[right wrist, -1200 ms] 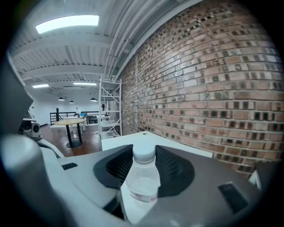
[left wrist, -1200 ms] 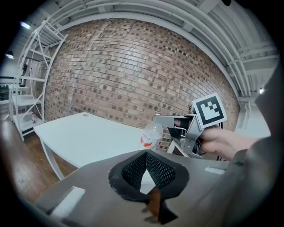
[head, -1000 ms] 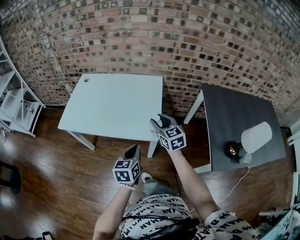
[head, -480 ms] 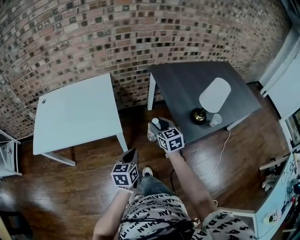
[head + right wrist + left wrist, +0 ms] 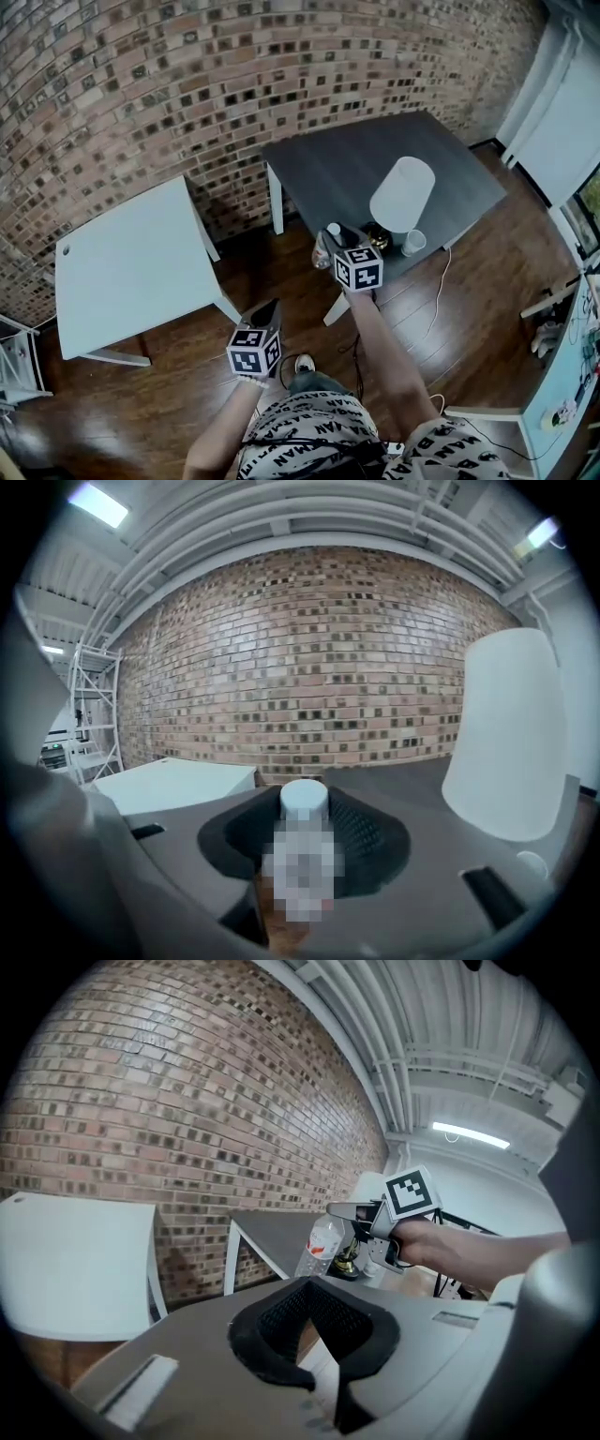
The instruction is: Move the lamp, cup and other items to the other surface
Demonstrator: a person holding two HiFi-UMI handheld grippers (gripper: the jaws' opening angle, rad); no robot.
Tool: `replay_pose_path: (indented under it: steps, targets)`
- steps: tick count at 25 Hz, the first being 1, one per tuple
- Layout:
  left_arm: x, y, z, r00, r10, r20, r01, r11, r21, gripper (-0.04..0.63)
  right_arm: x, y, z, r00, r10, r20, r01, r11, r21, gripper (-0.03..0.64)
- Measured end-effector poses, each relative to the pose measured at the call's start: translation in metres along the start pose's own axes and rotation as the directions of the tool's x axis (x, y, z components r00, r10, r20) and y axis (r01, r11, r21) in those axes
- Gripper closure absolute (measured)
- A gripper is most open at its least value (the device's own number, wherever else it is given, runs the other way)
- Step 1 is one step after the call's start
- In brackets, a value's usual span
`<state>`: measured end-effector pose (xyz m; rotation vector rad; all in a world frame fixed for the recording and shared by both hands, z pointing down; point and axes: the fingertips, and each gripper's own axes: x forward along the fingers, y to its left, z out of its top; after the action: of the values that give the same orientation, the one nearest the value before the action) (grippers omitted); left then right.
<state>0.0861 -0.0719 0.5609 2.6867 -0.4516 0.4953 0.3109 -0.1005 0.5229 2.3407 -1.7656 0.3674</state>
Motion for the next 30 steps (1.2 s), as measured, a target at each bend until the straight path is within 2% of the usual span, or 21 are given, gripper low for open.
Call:
replay_pose_path:
  steps: [6,10,18,27,30]
  targets:
    - [0.042,0.016,0.025,1.0,0.007,0.006,-0.007,1.0,-0.005,0.595,0.038,-0.059,0.014,0.993,-0.119,0.02,0.119,0.993,0.015,0.465]
    - [0.065,0.03,0.032,1.0,0.019,0.001,-0.019,1.0,-0.025,0.595,0.064,-0.08,0.013,0.986,-0.164,0.005,0.164,0.986,0.013,0.465]
    - [0.091,0.048,0.037,0.999,0.037,-0.02,-0.037,0.998,-0.044,0.595,0.091,-0.103,0.003,0.983,-0.184,-0.021,0.184,0.982,0.035,0.465]
    - [0.1,0.055,0.039,0.999,0.034,-0.031,-0.036,0.998,-0.054,0.595,0.097,-0.108,-0.003,0.981,-0.192,-0.028,0.193,0.98,0.053,0.462]
    - [0.101,0.056,0.039,0.999,0.034,-0.03,-0.035,0.998,-0.056,0.595,0.1,-0.109,-0.007,0.98,-0.194,-0.047,0.197,0.979,0.06,0.426]
